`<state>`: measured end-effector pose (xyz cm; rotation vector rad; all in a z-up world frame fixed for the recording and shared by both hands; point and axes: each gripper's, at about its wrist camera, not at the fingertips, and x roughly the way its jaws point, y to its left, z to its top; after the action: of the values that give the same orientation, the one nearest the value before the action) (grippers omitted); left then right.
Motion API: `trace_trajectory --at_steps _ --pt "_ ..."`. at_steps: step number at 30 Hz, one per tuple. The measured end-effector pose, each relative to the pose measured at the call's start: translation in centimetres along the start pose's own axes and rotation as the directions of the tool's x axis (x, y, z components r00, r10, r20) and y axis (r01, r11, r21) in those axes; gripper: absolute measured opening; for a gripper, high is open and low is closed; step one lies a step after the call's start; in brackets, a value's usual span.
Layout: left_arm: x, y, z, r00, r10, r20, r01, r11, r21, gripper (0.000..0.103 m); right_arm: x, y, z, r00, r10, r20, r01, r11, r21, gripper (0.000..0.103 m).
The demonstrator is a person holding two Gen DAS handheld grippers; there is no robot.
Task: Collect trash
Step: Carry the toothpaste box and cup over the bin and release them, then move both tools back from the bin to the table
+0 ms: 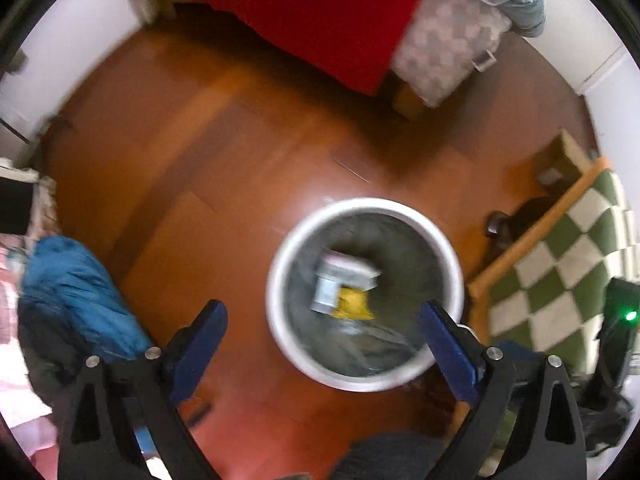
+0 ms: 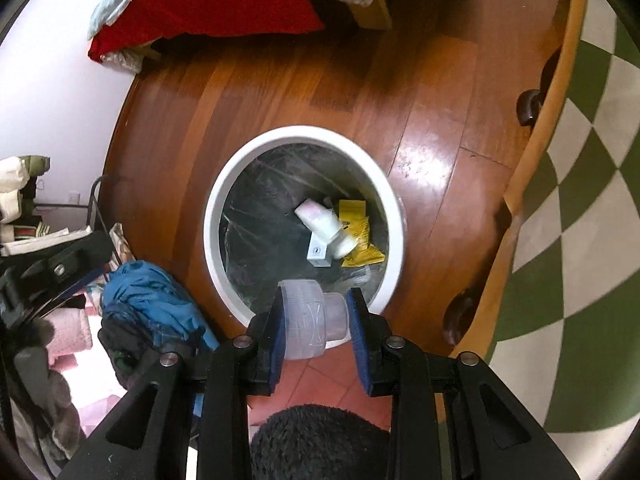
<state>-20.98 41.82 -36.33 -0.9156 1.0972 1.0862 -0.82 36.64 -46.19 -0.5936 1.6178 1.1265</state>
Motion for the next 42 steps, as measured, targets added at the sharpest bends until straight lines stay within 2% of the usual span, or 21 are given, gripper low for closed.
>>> trace_trajectory --at_steps 1,2,3,10,15,19,25,31,37,42 --pt "-0.4 0.1 -0.5 0.998 0.053 0.017 -0.054 0.999 0.008 0.098 -0.1 0.1 -0.1 1.0 -0.002 -0.001 0.002 1.0 -0.005 0.067" --pt "-0.5 0.2 -0.8 0.997 0.079 0.027 -0.079 0.997 0.014 0.098 0.0 0.3 -0.2 1.0 -0.009 0.003 0.009 1.0 -0.012 0.099" --pt "-0.8 0.3 -1.2 0.994 0.098 0.038 -0.099 0.995 0.019 0.098 -0.2 0.4 -0.3 1.0 -0.019 0.01 0.019 1.0 -0.019 0.103" --pt "-2.4 0.4 -3.8 0.989 0.131 0.061 -0.132 0.991 0.02 0.098 -1.9 1.2 -1.6 0.99 -0.127 0.056 0.131 0.988 -0.081 0.103" --pt "-3.4 -0.4 -4.5 0.99 0.126 0.069 -0.129 0.991 0.032 0.098 -4.0 1.6 -3.2 0.964 -0.24 0.112 0.253 0.96 -0.123 0.103" --pt "-5.2 -0.9 -5.0 0.989 0.112 0.099 -0.115 0.993 0.031 0.098 -5.4 1.9 -3.9 0.952 -0.271 0.139 0.29 0.947 -0.139 0.103" --pt "-8.3 -1.8 -6.0 0.987 0.084 0.14 -0.091 0.995 0.046 0.098 -9.4 2.3 -5.5 0.948 -0.242 0.206 0.272 0.952 -0.137 0.103" --pt "-11.7 -2.6 -7.3 0.979 0.058 0.197 -0.071 0.996 0.058 0.098 -14.0 2.8 -7.9 0.934 -0.209 0.291 0.258 0.956 -0.141 0.103" --pt "-16.3 -4.1 -8.9 0.962 0.029 0.271 -0.053 0.995 0.081 0.098 -19.0 2.7 -10.7 0.92 -0.154 0.36 0.216 0.966 -0.14 0.103" --pt "-19.6 -5.9 -10.0 0.945 0.012 0.326 -0.047 0.994 0.101 0.098 -23.5 1.5 -13.3 0.907 -0.085 0.412 0.144 0.983 -0.115 0.103"
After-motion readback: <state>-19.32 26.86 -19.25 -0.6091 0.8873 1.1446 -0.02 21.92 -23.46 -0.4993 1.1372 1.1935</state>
